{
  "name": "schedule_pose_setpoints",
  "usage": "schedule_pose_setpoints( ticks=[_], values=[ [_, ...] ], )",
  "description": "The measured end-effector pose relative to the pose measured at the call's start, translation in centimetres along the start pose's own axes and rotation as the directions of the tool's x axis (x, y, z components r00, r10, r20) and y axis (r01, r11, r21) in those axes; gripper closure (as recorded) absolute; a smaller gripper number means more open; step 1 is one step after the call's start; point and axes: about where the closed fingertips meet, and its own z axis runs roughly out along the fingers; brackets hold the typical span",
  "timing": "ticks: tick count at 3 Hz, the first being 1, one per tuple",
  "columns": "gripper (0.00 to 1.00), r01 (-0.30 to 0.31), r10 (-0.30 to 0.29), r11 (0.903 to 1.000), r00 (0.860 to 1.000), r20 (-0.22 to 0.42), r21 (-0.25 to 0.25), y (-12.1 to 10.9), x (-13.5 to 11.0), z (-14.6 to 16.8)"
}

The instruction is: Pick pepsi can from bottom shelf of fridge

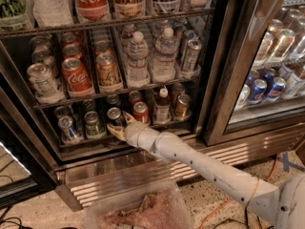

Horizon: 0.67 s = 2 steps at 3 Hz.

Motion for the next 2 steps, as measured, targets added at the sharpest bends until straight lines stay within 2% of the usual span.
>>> schedule_pose_setpoints(
  ticks=[1, 2],
  values=[
    [0.88, -0.001, 0.001, 1.0, 1.0, -0.001, 0.001, 0.0, 0.1, 0.1],
    [1.0, 0.009, -0.009, 0.9999, 1.0, -0.016, -0.01, 0.4, -0.9, -0.3]
  ],
)
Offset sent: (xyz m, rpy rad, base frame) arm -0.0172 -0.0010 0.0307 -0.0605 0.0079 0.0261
